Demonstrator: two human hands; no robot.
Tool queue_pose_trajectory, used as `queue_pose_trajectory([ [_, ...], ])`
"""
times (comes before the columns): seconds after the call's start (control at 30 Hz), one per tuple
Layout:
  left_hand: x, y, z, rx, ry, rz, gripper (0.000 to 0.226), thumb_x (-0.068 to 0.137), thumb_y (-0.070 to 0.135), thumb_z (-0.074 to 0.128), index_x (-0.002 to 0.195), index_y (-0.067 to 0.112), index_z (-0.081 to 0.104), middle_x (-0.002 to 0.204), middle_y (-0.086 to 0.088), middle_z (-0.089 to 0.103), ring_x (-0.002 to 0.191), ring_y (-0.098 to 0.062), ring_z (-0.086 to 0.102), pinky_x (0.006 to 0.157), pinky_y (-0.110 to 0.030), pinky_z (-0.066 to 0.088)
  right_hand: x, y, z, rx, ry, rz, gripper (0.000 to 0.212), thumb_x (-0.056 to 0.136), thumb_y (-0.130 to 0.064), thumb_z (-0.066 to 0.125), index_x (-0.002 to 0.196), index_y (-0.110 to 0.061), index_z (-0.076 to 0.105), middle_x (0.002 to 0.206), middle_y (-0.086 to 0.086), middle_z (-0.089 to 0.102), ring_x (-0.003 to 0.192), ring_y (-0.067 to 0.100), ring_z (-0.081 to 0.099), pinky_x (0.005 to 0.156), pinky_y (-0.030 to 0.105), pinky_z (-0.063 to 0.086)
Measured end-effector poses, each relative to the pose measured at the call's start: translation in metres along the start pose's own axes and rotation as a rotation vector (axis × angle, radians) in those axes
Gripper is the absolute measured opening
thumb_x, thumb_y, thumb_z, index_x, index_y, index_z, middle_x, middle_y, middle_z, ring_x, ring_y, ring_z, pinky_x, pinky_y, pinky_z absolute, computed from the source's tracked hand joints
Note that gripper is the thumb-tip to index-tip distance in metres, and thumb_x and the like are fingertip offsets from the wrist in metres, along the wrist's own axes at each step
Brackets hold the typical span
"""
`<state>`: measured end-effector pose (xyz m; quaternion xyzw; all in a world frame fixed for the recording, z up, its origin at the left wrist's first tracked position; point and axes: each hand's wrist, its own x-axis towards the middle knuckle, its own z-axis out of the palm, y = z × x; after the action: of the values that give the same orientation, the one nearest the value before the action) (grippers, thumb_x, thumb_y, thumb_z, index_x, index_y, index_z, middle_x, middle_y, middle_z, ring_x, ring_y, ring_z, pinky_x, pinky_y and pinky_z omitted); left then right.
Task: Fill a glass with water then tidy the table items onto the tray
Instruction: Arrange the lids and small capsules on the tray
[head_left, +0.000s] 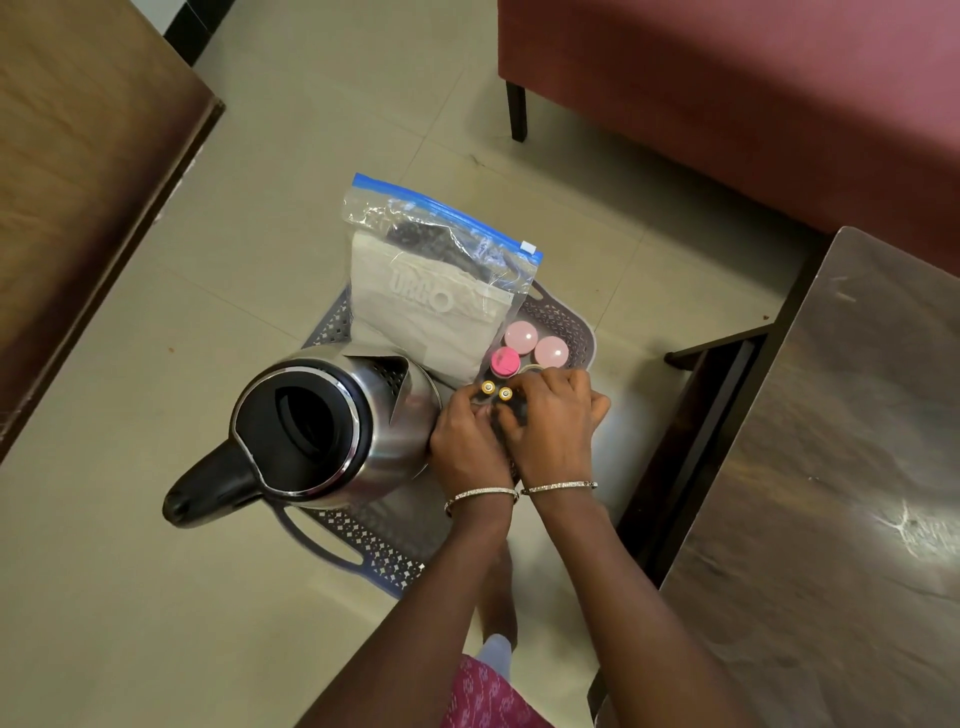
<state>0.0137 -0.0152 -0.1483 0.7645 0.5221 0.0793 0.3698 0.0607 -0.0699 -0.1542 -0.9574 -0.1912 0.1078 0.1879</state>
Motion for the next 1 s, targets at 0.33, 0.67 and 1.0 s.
queue_pose_trajectory([
  [0.33, -0.035, 0.003, -0.019, 0.059, -0.039, 0.017, 0.024, 0.088, 0.008, 0.060, 0.112, 0.008, 0.066, 0.103, -0.012, 0.072, 0.097, -0.029, 0.066, 0.082, -0.032, 0.043, -0.033, 0.003, -0.030, 0.181, 0.159, 0.099, 0.031, 0.073, -0.034, 0.076, 0.102, -0.027, 0.070, 0.099, -0.010, 0.066, 0.100, 0.018, 0.050, 0.076, 0.028, 0.017],
  [0.67, -0.130, 0.038, -0.047, 0.098, -0.110, 0.369, 0.011, 0.087, 0.006, 0.064, 0.098, 0.006, 0.066, 0.092, -0.008, 0.069, 0.083, -0.023, 0.065, 0.071, -0.021, 0.043, -0.119, 0.056, -0.097, 0.290, 0.167, 0.300, 0.008, 0.085, -0.026, 0.067, 0.093, -0.027, 0.069, 0.096, -0.011, 0.070, 0.100, 0.018, 0.055, 0.081, 0.033, 0.030],
  [1.0, -0.272, 0.097, -0.013, 0.080, -0.333, 0.543, 0.005, 0.090, 0.016, 0.060, 0.094, 0.017, 0.064, 0.091, 0.002, 0.067, 0.083, -0.017, 0.063, 0.074, -0.034, 0.053, -0.219, 0.169, -0.210, 0.308, 0.208, 0.402, 0.006, 0.085, -0.023, 0.065, 0.088, -0.027, 0.069, 0.091, -0.009, 0.069, 0.096, 0.019, 0.054, 0.081, 0.036, 0.034],
])
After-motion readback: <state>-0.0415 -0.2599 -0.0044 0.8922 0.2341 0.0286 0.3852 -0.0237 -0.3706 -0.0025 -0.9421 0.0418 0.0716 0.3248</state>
